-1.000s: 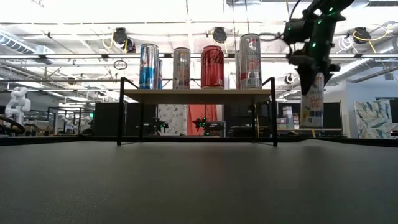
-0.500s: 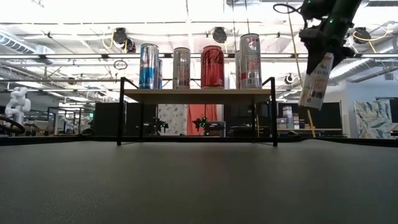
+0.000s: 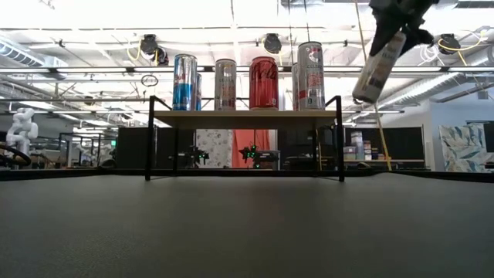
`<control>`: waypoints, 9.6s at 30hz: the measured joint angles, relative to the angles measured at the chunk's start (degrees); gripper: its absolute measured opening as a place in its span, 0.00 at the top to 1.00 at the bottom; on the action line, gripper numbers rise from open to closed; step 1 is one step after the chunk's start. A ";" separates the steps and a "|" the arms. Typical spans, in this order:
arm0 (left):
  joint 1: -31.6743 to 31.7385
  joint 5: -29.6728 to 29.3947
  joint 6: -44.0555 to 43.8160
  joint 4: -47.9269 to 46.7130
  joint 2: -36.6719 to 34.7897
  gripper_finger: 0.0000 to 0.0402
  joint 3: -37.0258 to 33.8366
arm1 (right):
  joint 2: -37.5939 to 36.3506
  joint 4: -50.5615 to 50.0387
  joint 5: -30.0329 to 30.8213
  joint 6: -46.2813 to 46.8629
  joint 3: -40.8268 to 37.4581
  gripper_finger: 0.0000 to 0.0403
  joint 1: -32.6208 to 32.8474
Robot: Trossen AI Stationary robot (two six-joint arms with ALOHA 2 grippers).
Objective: Place canned beverage on shelf
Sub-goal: Put the white orange soda can on the shelf aligned with the other white orange soda can
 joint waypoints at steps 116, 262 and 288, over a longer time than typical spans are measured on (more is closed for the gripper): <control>8.04 -2.50 -4.50 -17.03 -10.24 0.35 0.00 | 52.09 -3.28 2.95 -5.02 54.11 0.44 39.63; 8.06 0.89 -4.52 -17.48 -10.26 0.35 0.00 | 60.98 7.66 -5.05 -14.00 54.17 0.38 24.89; 8.07 1.59 -6.03 -17.44 -10.26 0.35 0.00 | 60.82 11.40 -6.09 -16.00 54.23 0.21 25.00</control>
